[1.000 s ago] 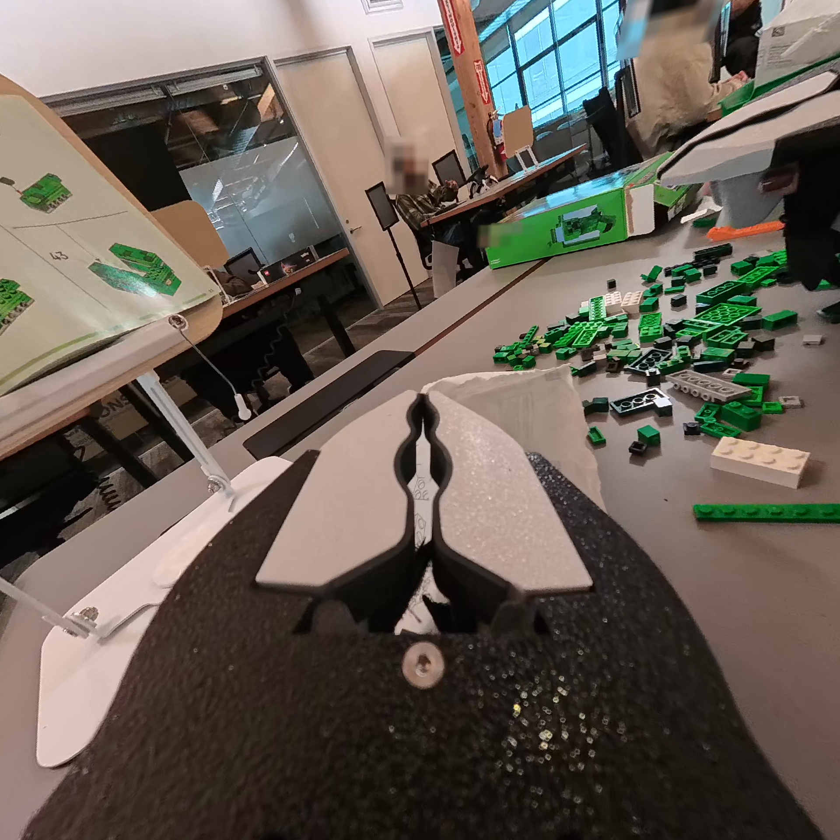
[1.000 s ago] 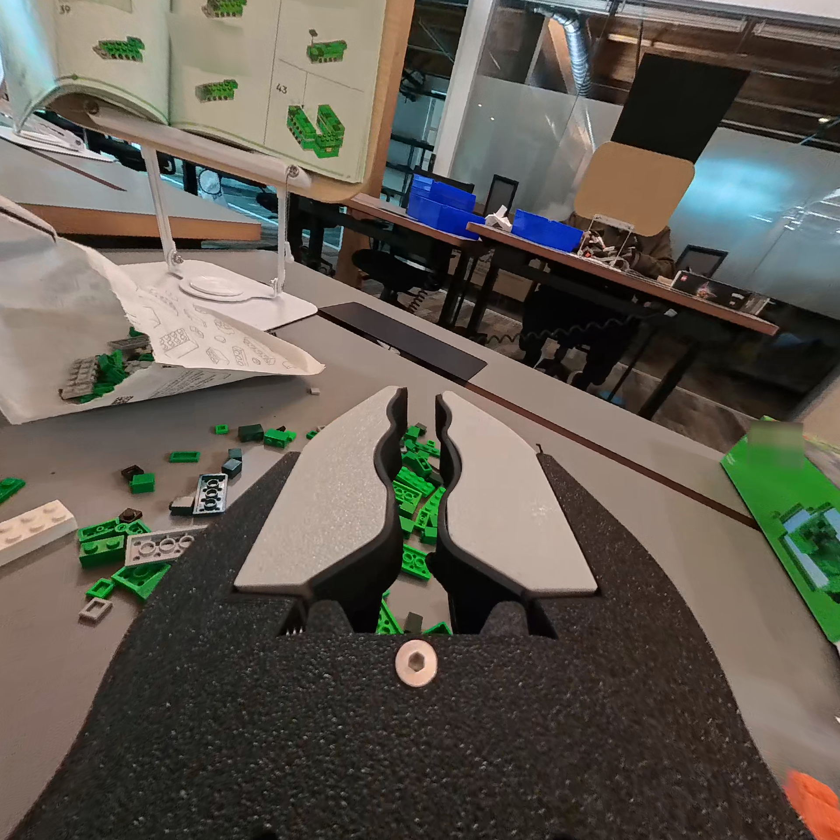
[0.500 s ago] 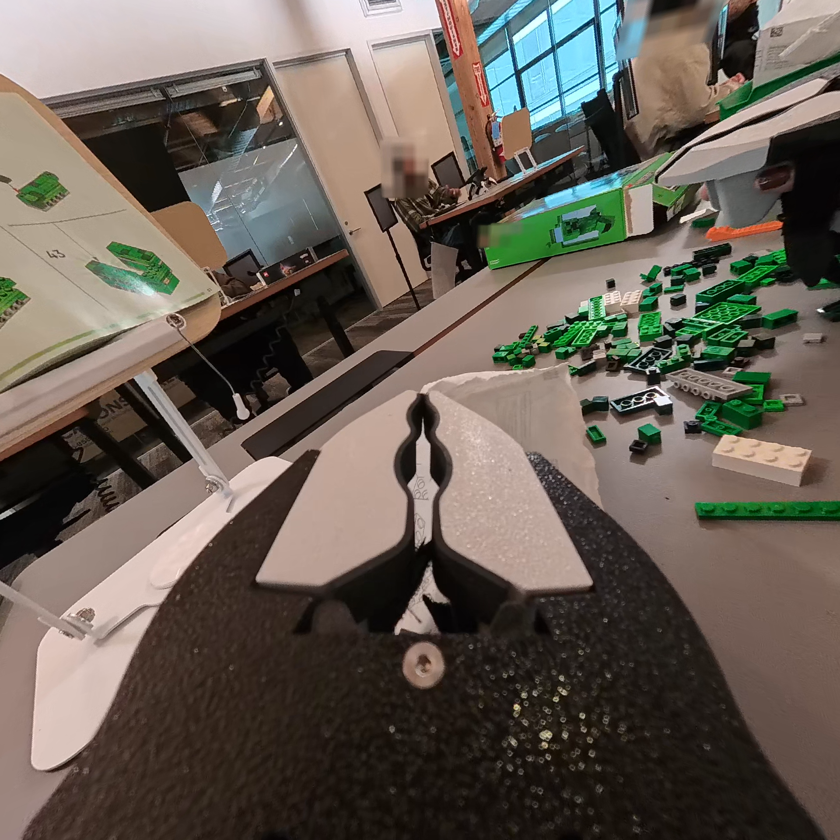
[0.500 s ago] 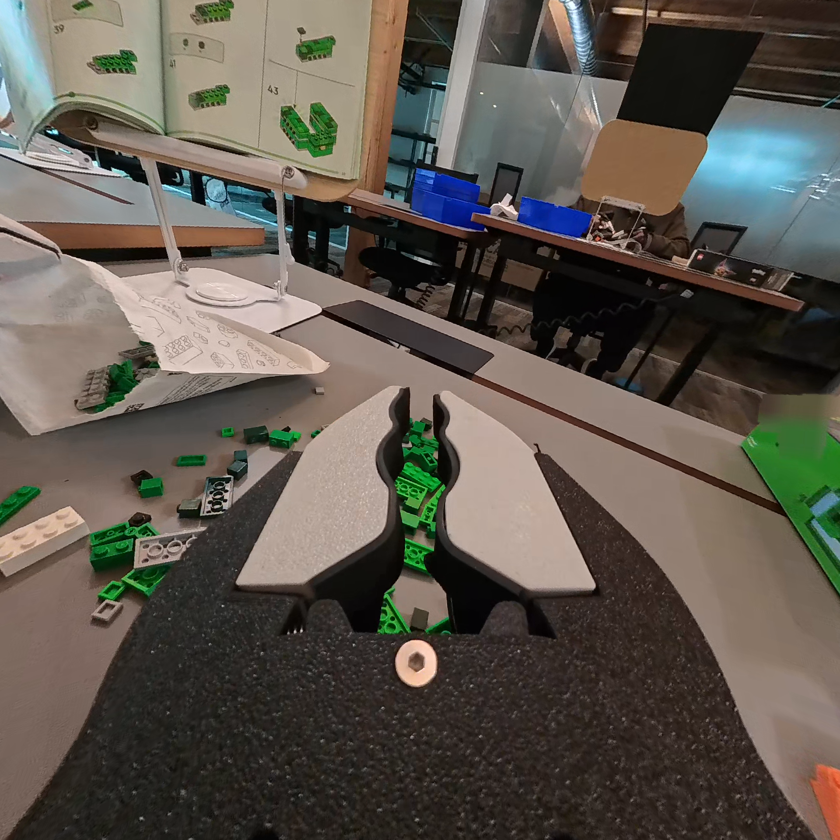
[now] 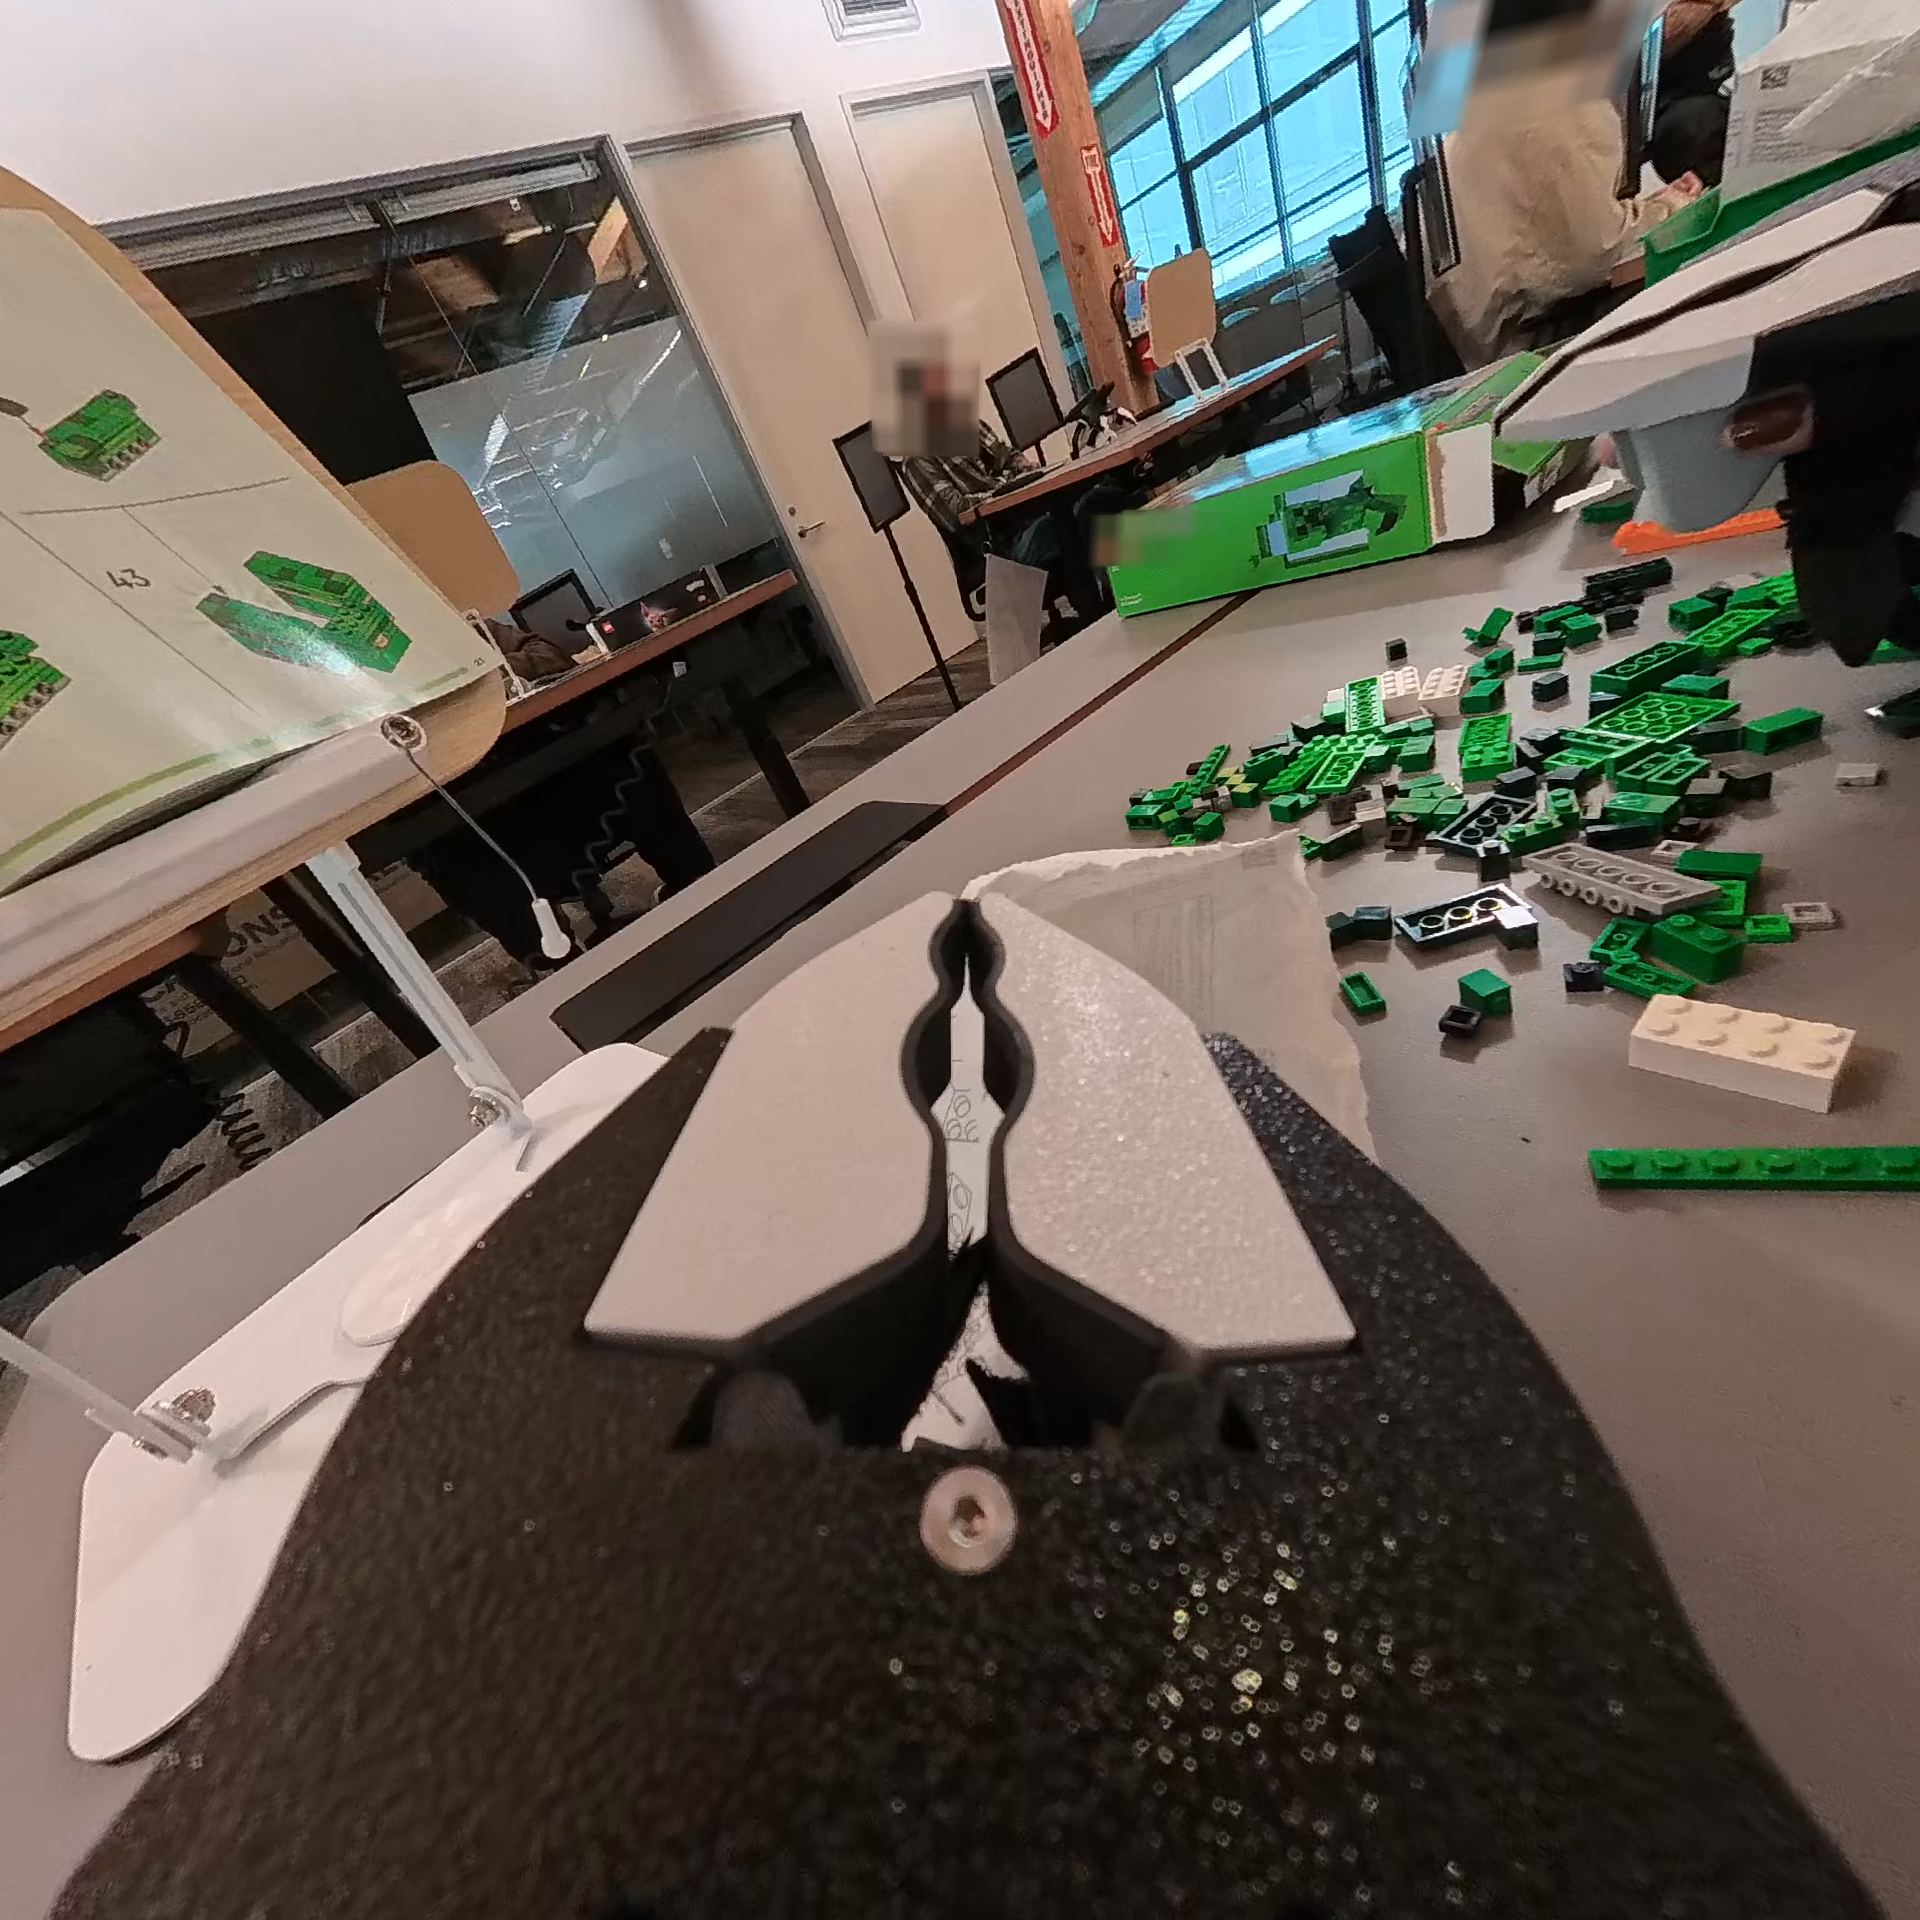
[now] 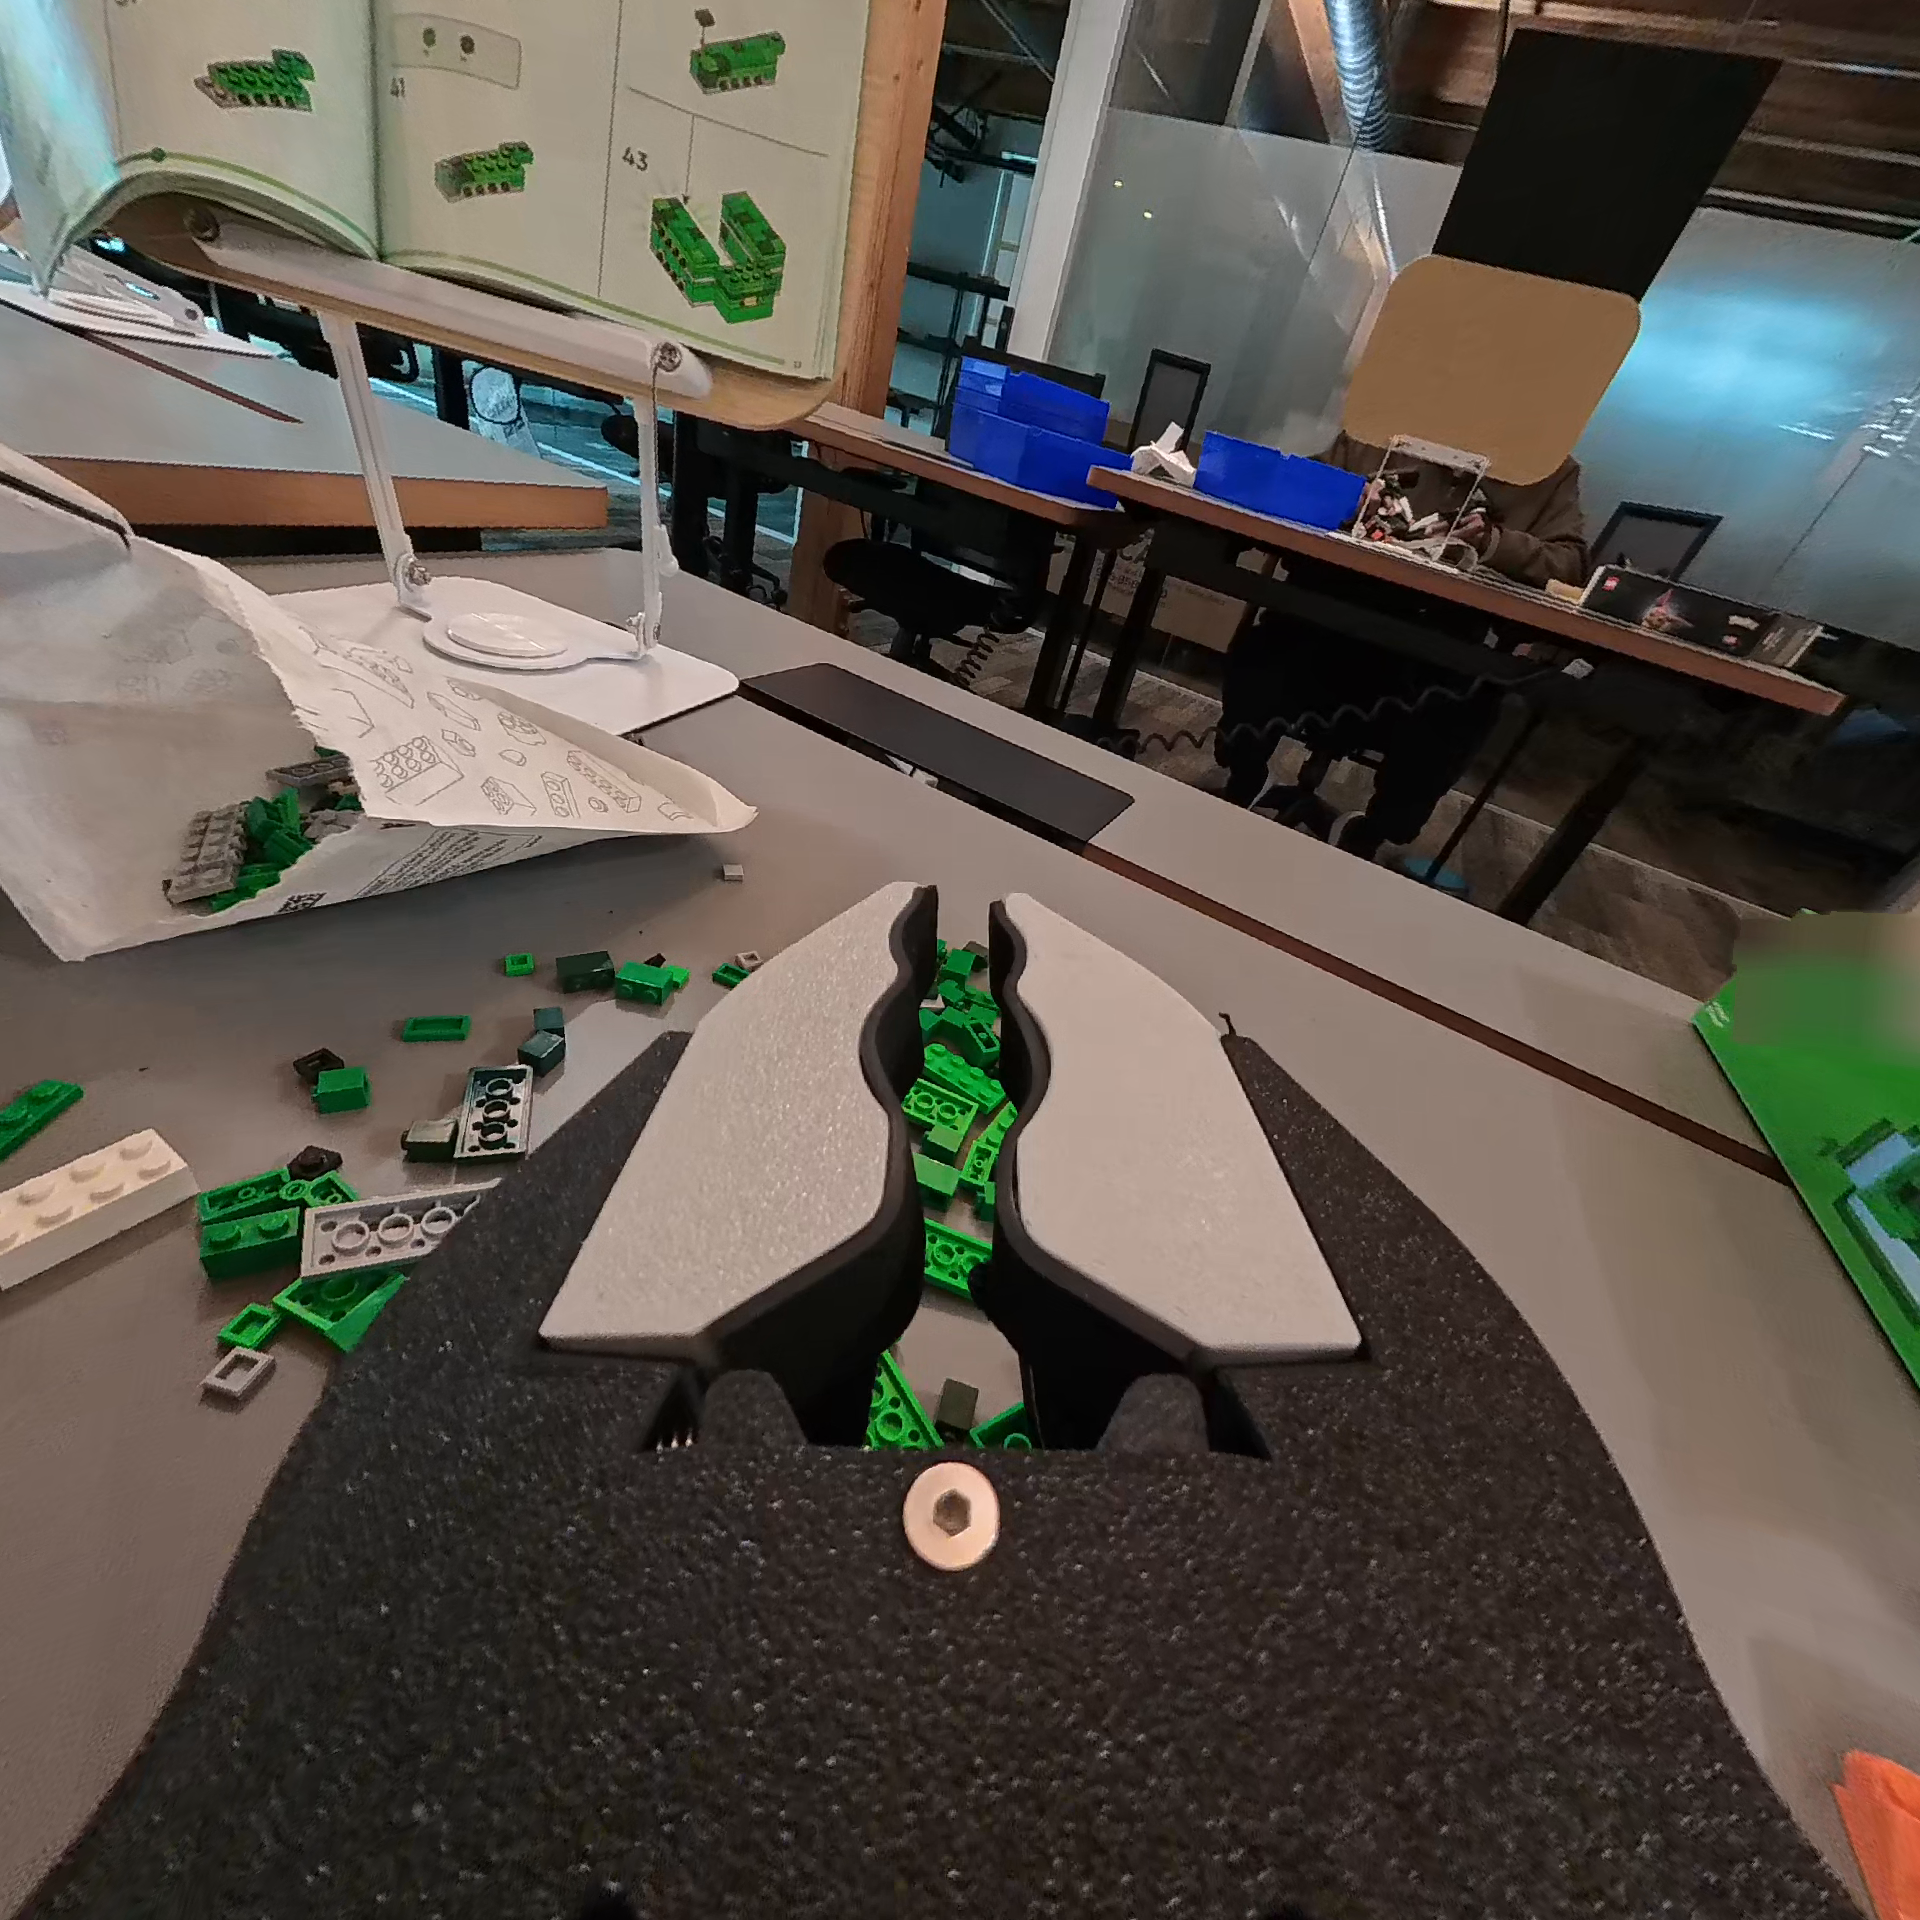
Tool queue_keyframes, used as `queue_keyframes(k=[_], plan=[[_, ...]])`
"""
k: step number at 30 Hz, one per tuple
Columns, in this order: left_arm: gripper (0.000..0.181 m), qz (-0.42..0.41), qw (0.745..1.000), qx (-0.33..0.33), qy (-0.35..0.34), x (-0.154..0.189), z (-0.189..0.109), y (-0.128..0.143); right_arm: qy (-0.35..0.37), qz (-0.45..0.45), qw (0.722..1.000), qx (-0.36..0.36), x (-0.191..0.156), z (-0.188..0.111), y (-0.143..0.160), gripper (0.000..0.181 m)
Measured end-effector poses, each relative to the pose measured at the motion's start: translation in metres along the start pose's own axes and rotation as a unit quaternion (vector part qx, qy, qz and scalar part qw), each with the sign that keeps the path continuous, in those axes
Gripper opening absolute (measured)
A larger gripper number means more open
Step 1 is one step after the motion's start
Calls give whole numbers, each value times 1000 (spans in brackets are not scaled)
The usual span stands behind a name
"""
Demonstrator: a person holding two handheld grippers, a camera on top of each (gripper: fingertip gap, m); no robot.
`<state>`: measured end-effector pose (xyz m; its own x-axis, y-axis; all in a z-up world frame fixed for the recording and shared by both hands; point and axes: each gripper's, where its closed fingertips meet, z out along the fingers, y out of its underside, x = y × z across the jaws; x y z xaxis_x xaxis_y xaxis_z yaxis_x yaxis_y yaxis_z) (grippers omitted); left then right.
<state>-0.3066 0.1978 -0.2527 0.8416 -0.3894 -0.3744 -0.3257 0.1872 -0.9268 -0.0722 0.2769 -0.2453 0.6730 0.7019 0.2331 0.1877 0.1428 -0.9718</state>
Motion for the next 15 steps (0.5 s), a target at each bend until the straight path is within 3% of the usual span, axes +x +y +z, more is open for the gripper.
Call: queue_keyframes(k=[15], plan=[[0,3,1000,-5,-25,-7,-2,0,-21,5,1000,-23,0,-1,4,8]])
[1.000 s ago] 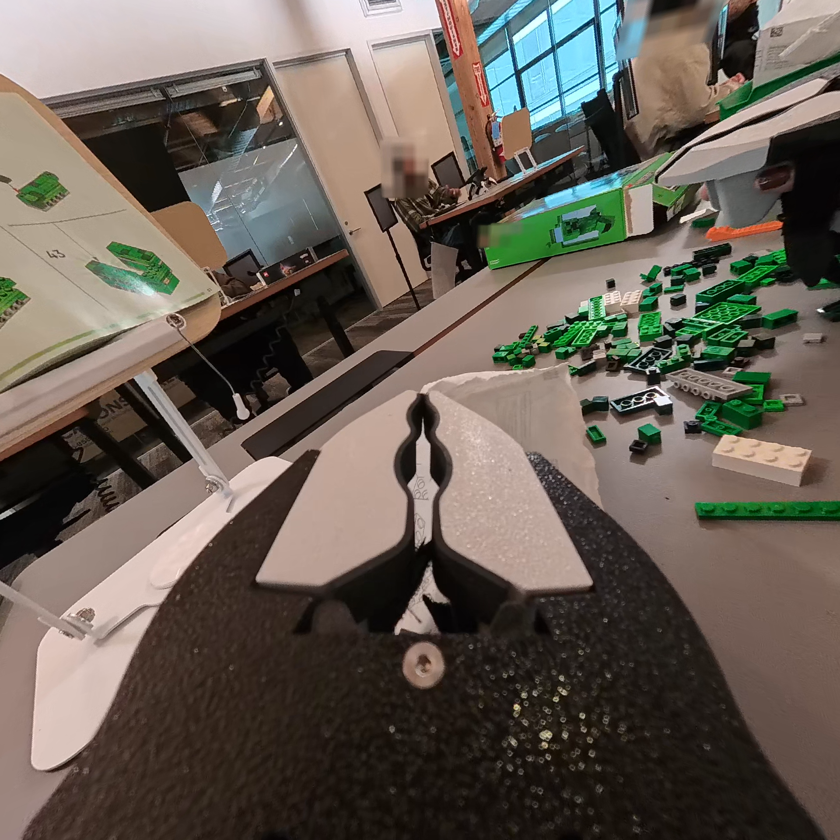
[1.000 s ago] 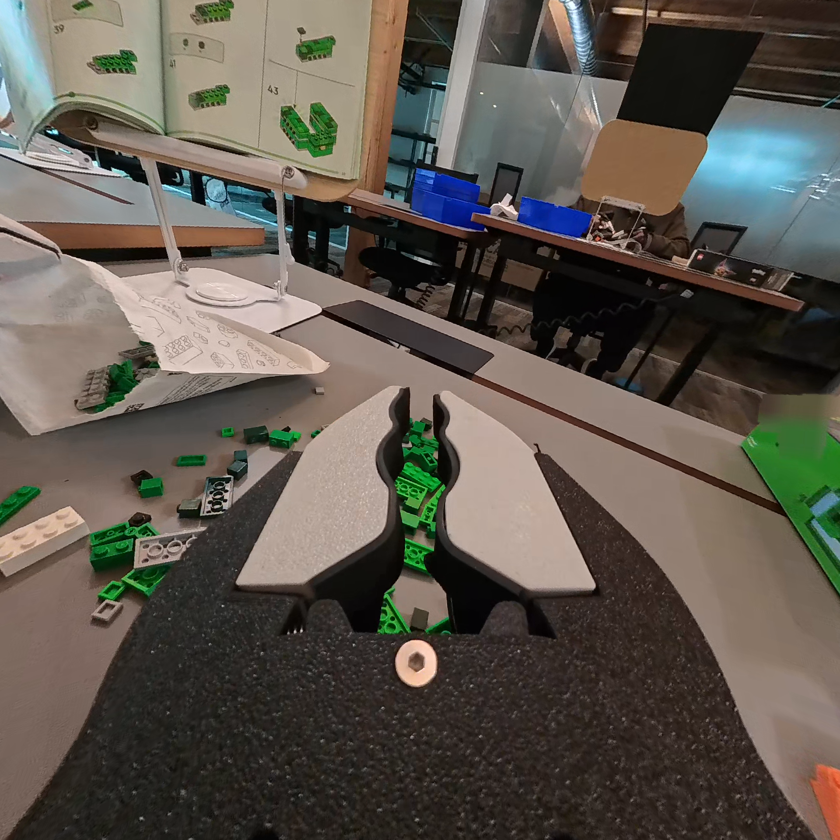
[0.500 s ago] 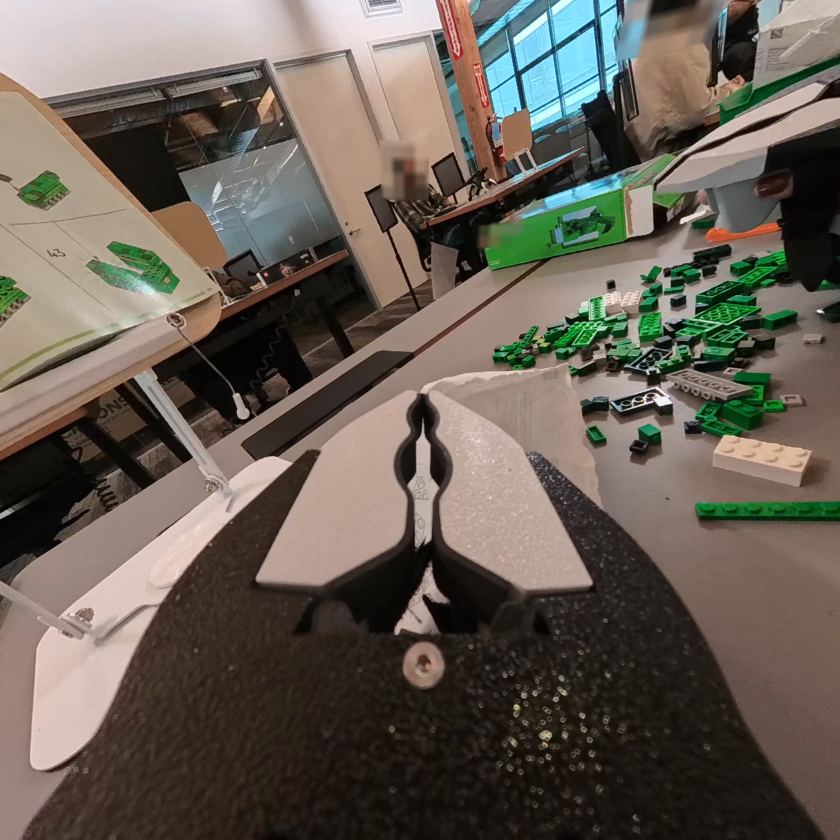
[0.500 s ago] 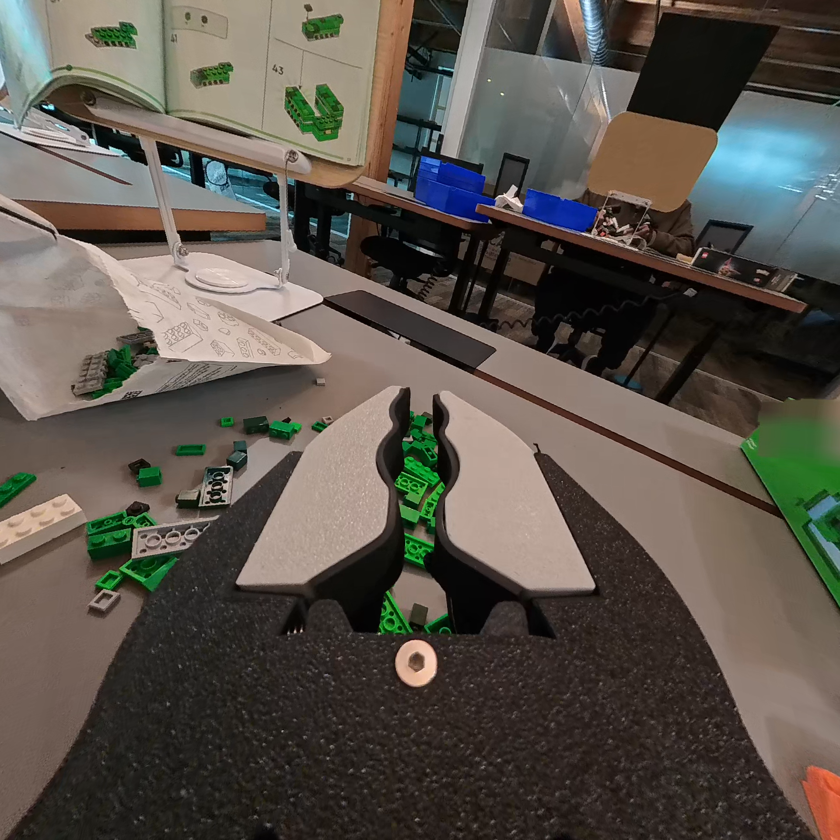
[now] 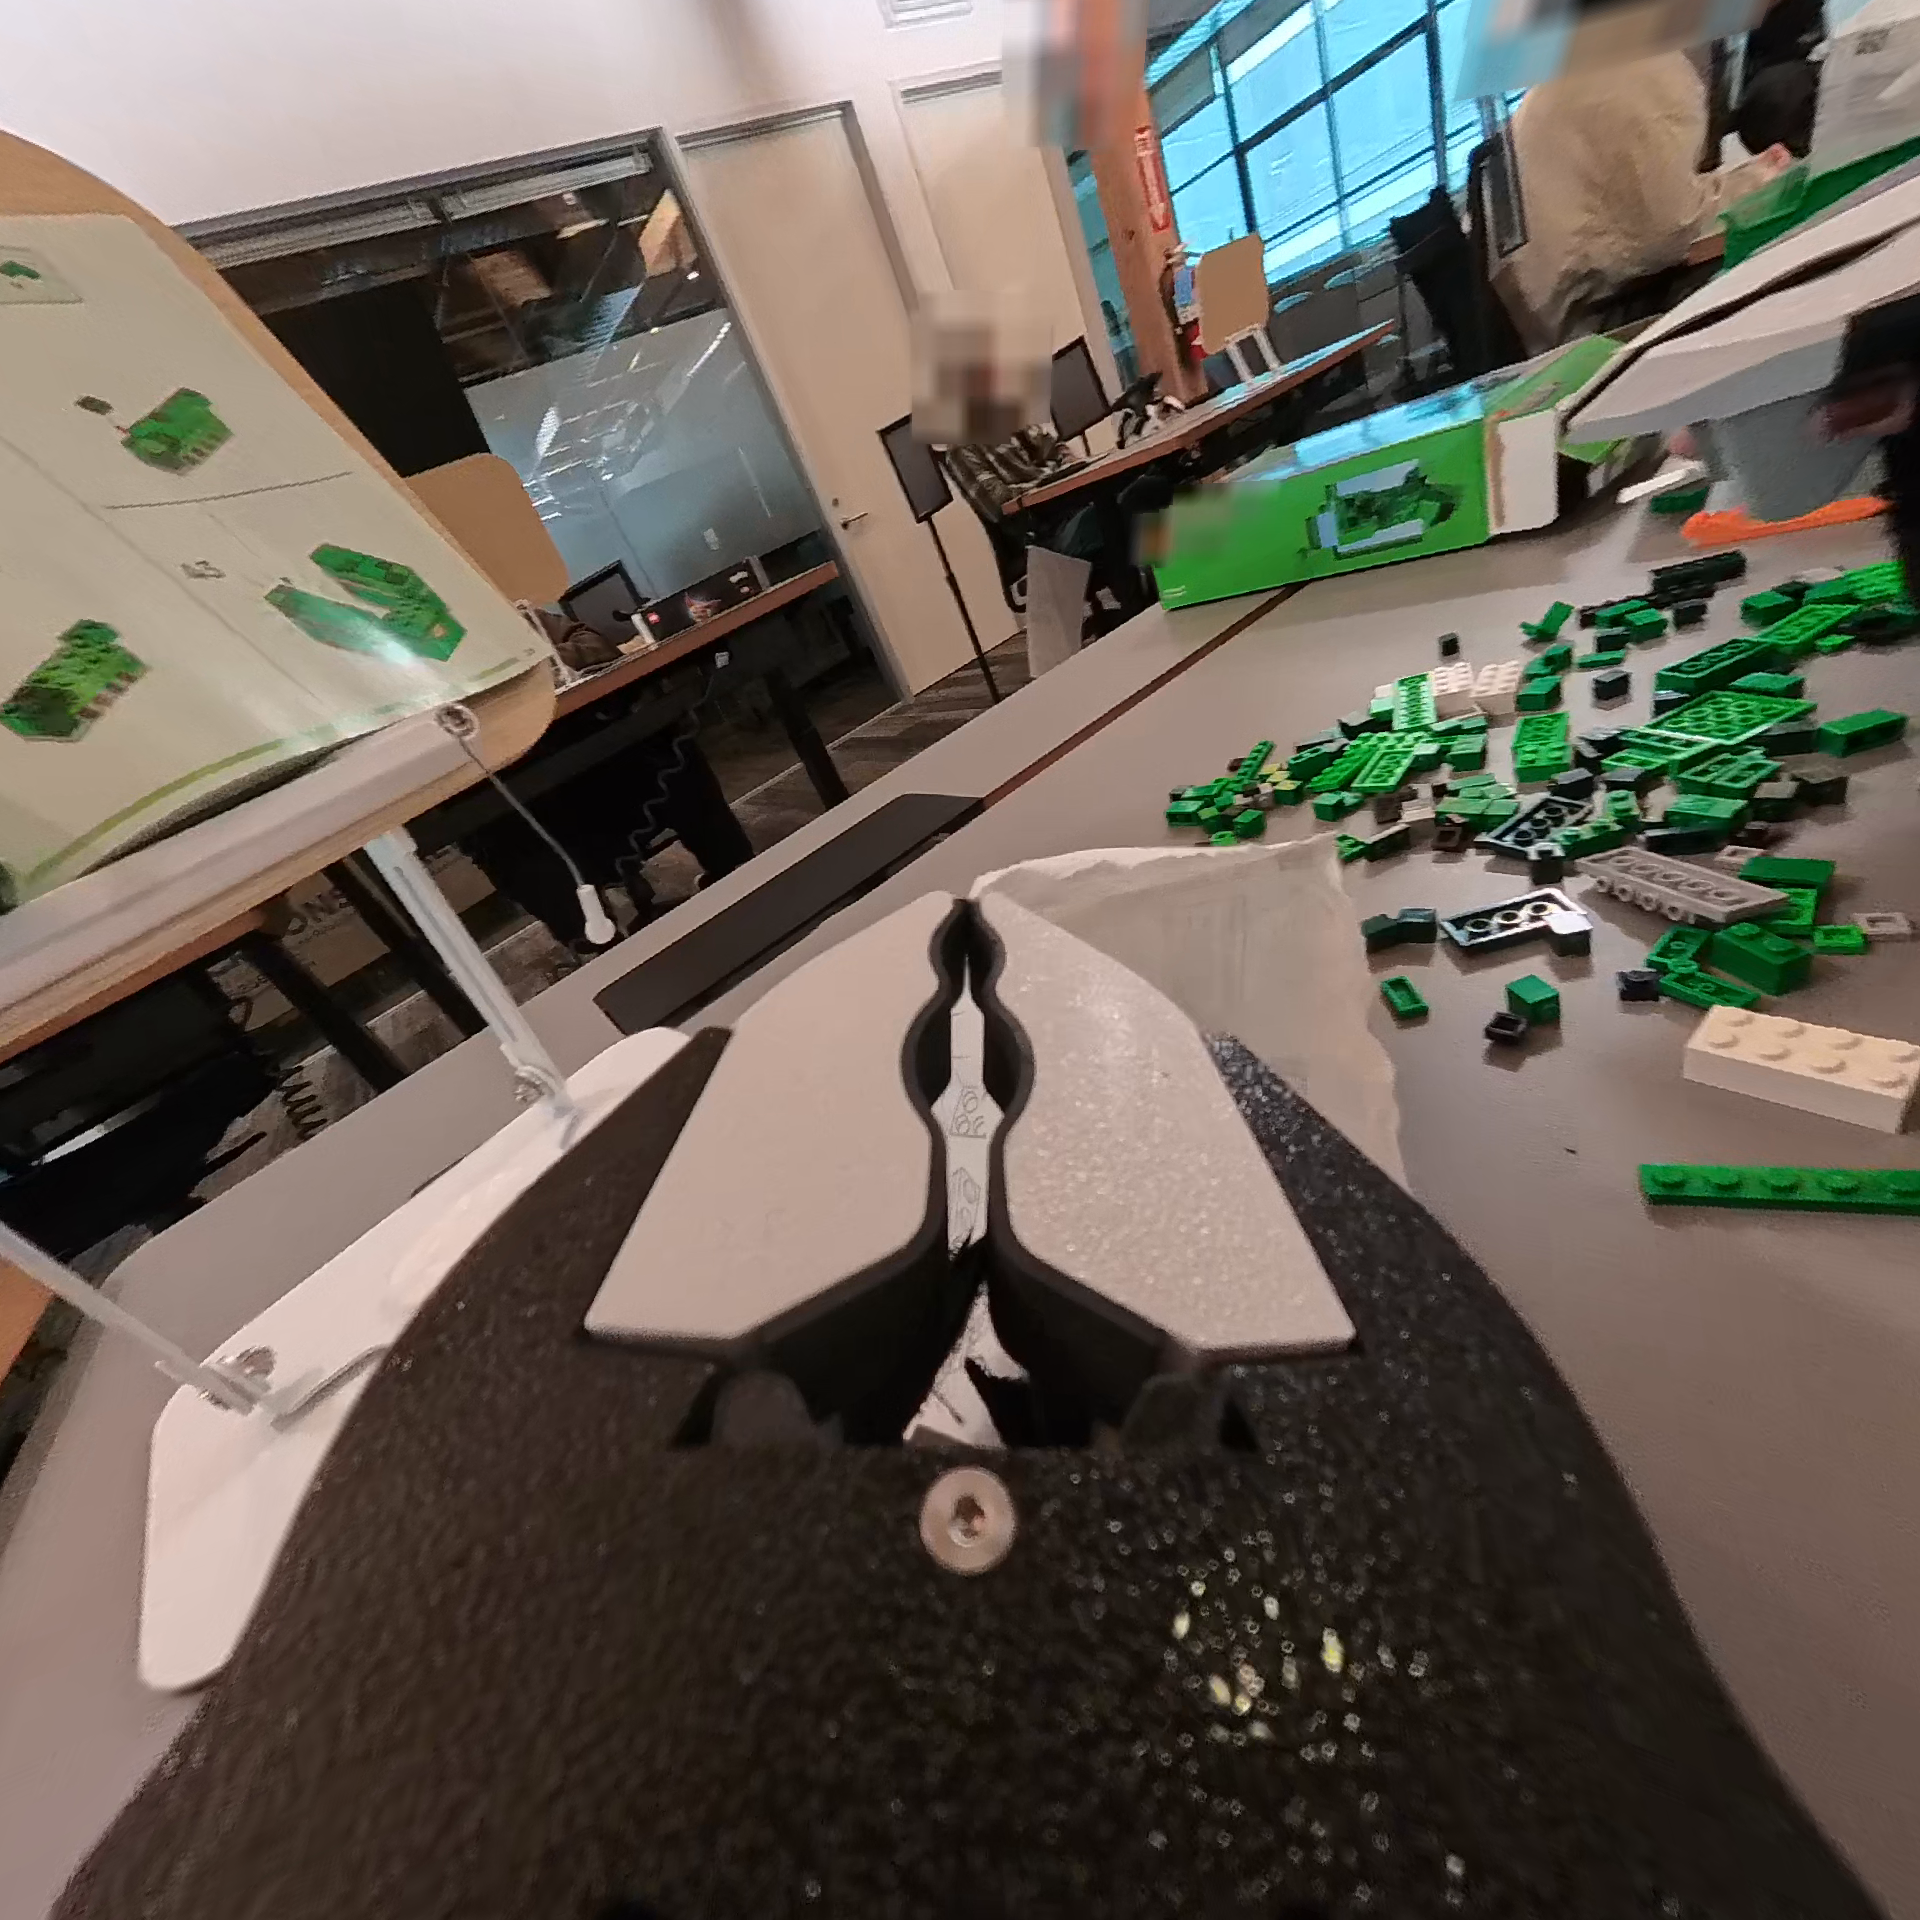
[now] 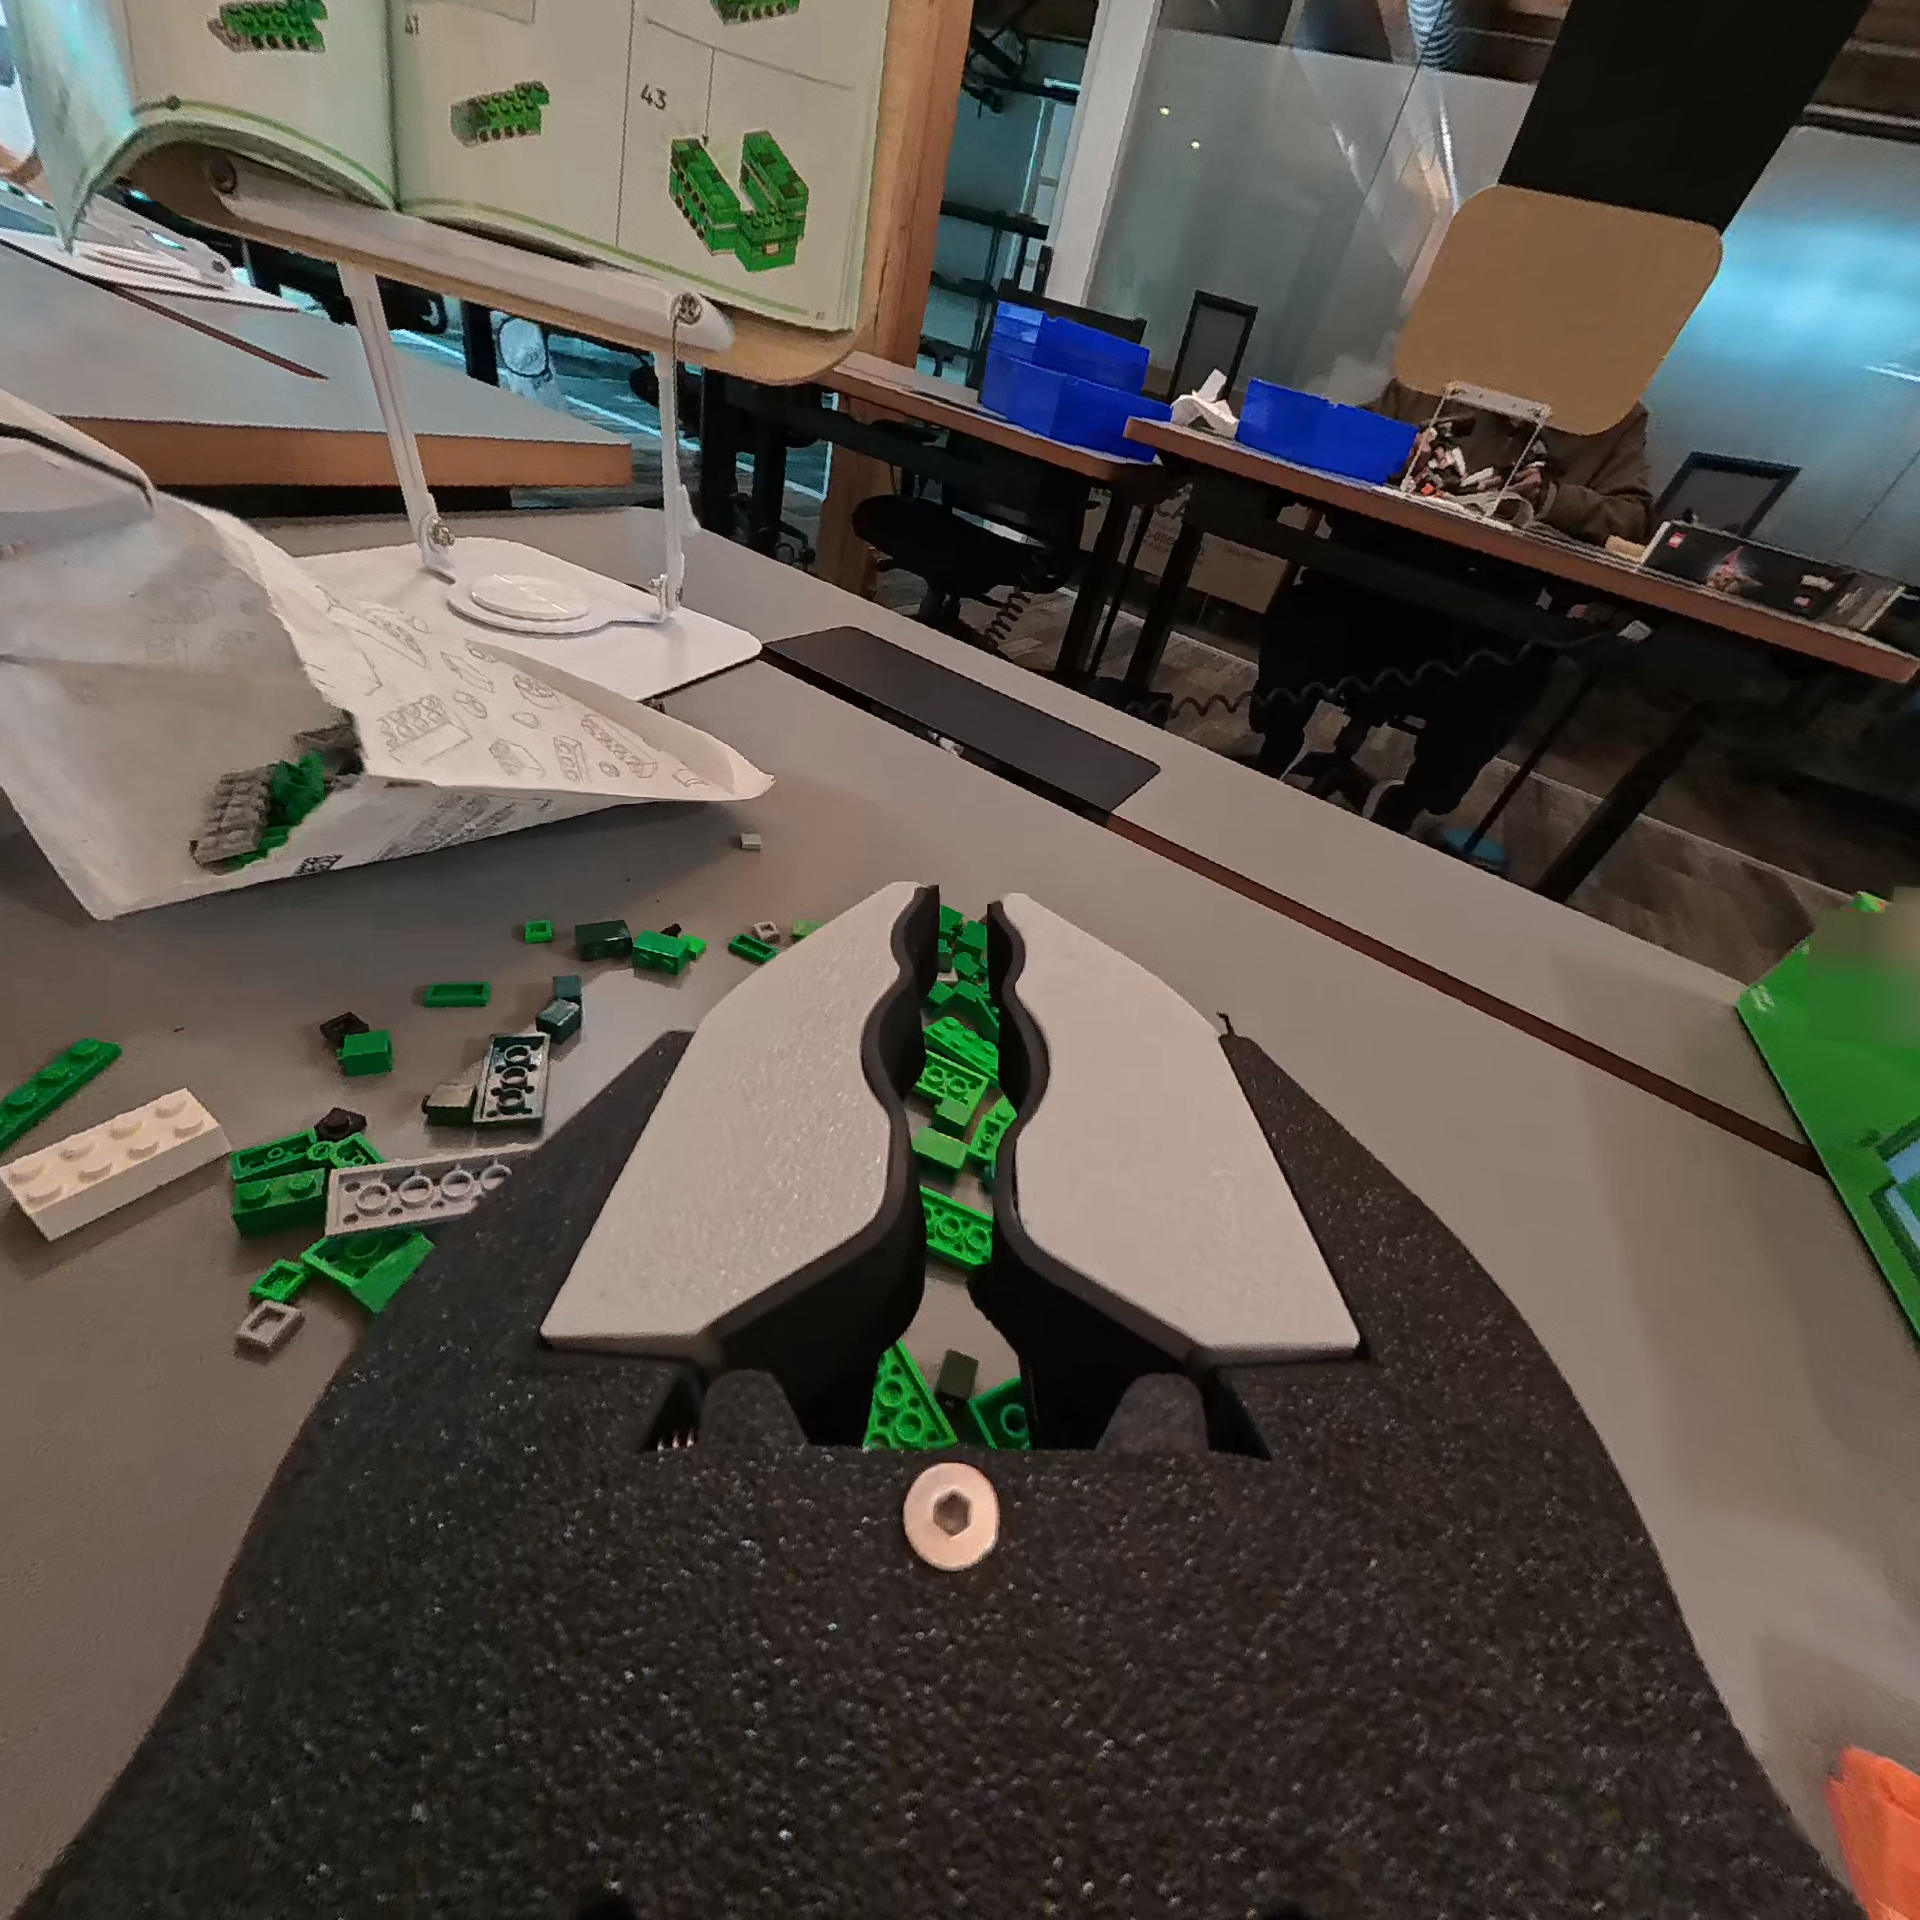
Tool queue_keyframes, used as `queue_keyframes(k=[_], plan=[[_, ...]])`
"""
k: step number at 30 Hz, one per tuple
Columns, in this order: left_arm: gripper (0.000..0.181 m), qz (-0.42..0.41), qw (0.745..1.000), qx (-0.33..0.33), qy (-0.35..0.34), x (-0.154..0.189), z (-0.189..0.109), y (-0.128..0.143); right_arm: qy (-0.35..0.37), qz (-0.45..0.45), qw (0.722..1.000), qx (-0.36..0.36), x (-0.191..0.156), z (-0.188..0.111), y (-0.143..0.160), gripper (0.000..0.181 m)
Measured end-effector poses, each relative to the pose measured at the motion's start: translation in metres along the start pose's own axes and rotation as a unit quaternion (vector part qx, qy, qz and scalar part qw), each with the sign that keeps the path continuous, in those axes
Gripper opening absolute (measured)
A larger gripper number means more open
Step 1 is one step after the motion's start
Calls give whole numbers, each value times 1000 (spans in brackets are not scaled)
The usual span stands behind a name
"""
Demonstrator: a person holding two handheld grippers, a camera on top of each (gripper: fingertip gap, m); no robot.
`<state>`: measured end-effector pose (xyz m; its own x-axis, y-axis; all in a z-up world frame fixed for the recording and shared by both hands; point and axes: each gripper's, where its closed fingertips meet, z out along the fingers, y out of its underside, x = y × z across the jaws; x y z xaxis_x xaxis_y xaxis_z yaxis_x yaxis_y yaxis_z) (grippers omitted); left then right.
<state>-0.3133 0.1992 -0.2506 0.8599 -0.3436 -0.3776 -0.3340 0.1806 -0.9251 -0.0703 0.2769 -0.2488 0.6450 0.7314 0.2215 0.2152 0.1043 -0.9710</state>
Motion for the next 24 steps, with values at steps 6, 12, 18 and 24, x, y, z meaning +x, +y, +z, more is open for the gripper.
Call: queue_keyframes(k=[6,12,18,24], plan=[[0,-10,1000,-3,-24,-9,-1,2,-36,23,999,-4,11,-11,-1,6],[0,2,999,-3,-37,-11,-1,1,-107,43,992,-45,4,-17,12,9],[0,1,1000,-1,-23,-7,0,1,-174,1,980,-98,-21,-17,30,11],[0,2,1000,-1,-16,-5,0,2,-222,-33,966,-126,-41,-20,41,11]])
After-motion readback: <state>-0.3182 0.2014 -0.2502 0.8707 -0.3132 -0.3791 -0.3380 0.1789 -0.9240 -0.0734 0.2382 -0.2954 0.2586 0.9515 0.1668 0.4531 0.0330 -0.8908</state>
